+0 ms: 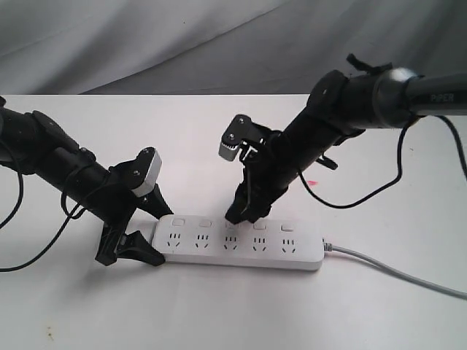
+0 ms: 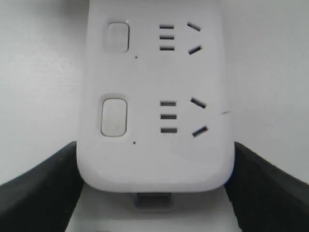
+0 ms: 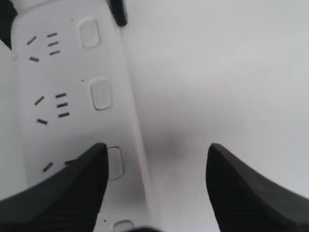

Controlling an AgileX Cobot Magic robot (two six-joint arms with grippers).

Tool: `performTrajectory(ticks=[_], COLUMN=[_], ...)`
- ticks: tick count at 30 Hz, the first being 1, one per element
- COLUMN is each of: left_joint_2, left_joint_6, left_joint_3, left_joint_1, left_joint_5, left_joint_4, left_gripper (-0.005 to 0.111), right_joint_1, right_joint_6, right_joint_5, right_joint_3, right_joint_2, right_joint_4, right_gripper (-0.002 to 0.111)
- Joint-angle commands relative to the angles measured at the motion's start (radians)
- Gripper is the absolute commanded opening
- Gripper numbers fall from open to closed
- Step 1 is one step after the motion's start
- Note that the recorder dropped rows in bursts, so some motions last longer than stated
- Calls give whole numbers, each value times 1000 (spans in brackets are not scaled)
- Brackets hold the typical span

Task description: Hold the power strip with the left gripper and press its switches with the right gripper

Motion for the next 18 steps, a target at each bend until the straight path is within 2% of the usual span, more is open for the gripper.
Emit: performTrajectory(ticks=[1, 7, 10, 18], left_joint_2=[4, 4, 4, 4], left_joint_6=[-7, -7, -7, -7], left_joint_3=[-3, -3, -3, -3], left_joint_1=[-3, -3, -3, -3], left_joint_5=[17, 17, 17, 17], left_joint_4=[-7, -7, -7, -4], left_gripper=[47, 47, 47, 47], right_joint_1=[-5, -5, -5, -5], right_joint_6=[2, -34, 20, 62], right_joint_5=[-41, -52, -36, -58], right_joint_3=[2, 4, 4, 2], right_joint_2=[-71, 43, 85, -46], right_joint_4=[-4, 65, -20, -49], right_gripper=[55, 55, 55, 55])
